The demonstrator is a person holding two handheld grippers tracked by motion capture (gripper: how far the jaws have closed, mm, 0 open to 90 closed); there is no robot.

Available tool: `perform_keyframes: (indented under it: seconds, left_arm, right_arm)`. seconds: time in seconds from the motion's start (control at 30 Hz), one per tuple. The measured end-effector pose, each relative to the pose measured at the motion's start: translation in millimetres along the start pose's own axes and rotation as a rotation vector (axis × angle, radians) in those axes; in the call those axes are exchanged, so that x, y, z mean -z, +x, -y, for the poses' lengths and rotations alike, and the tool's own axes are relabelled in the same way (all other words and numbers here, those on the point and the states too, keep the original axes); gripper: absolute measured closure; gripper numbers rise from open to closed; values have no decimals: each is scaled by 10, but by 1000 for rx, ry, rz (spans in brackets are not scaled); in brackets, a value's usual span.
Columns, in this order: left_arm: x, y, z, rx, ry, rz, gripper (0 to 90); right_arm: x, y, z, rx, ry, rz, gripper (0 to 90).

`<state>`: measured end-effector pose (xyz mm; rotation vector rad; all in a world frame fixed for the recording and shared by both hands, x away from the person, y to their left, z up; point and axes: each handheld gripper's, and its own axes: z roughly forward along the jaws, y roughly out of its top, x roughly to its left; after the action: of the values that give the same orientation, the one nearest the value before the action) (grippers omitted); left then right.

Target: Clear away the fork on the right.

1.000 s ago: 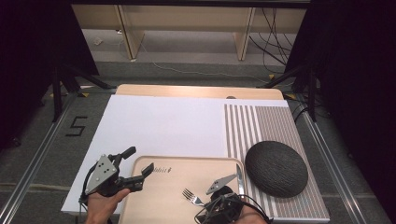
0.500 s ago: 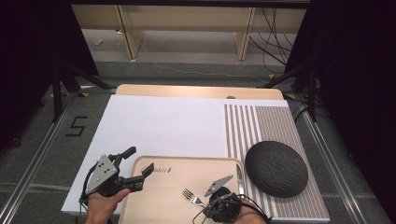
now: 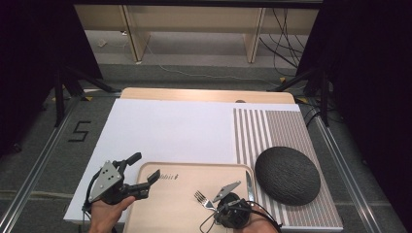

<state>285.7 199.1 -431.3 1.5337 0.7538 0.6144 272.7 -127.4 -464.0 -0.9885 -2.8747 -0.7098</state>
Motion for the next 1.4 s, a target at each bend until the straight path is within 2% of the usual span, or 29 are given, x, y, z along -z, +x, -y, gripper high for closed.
perform_keyframes:
  seconds: [0.17,0.33,0.37,0.6,1.13,1.37,1.4]
  left_arm:
    - [0,0,0,2,0,-1,167]
    - [2,1,-2,0,0,1,167]
    - [2,1,-2,0,-1,1,167]
    - [5,0,-4,1,0,1,168]
    - [7,-2,-6,-1,-1,2,168]
    - [7,-3,-5,-1,-1,2,169]
    - [7,-3,-5,1,-1,2,168]
  right_arm:
    - [18,-72,18,-14,-4,20,900]
    - [70,-175,51,-63,1,27,900]
    - [77,-212,59,-53,-9,38,900]
    - [125,-337,111,-84,-7,52,900]
    - [196,-453,196,-129,-4,66,900]
    - [225,-499,236,-142,1,65,900]
    - [229,-509,242,-132,-2,67,900]
